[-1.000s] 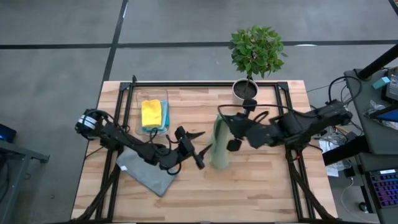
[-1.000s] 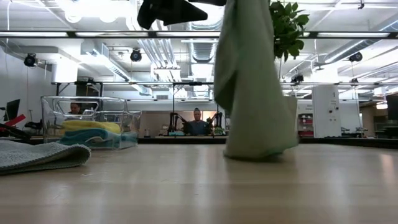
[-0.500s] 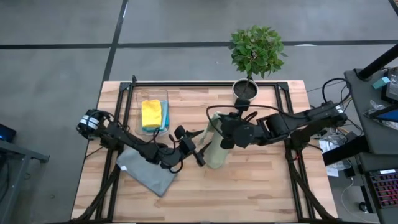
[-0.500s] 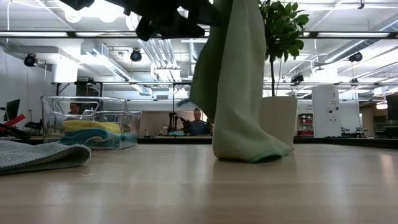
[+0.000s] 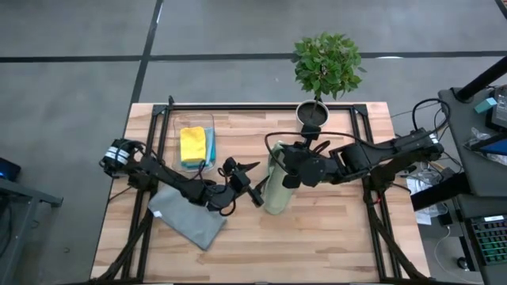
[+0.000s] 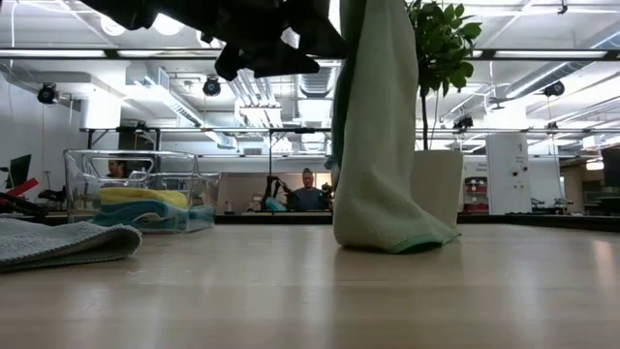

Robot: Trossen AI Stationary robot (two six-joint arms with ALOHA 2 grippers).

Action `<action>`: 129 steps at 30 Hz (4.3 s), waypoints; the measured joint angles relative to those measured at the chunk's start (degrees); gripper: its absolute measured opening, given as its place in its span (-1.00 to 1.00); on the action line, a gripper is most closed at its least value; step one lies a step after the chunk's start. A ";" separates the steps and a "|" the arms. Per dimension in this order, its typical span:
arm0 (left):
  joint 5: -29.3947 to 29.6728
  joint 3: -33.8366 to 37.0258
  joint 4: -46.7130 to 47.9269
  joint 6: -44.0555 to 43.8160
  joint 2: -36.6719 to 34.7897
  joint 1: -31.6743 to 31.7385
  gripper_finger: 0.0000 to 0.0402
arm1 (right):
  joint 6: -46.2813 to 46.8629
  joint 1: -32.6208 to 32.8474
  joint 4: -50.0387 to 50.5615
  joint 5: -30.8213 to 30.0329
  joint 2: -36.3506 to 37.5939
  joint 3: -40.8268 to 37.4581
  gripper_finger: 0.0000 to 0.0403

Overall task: Fold microfiber towels
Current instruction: Fold the light green microfiber towel

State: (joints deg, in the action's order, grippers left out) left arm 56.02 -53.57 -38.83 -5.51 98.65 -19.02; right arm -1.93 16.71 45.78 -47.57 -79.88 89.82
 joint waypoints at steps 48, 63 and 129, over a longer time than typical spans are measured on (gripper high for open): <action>-6.79 -1.12 17.56 -1.02 -0.47 0.66 -1.00 | 8.28 1.00 17.38 10.58 3.27 -0.02 -0.96; -22.10 -14.64 51.28 8.75 -26.69 -0.75 -1.00 | 4.86 4.68 15.44 13.70 10.24 1.23 -0.96; -59.78 -13.74 47.22 1.51 2.41 3.24 -1.00 | 41.94 19.82 0.33 37.12 1.88 -35.85 -0.96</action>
State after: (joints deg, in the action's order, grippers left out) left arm -3.75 -67.32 8.39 -4.01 101.06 -15.78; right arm 40.00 36.53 46.11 -10.45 -78.00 53.98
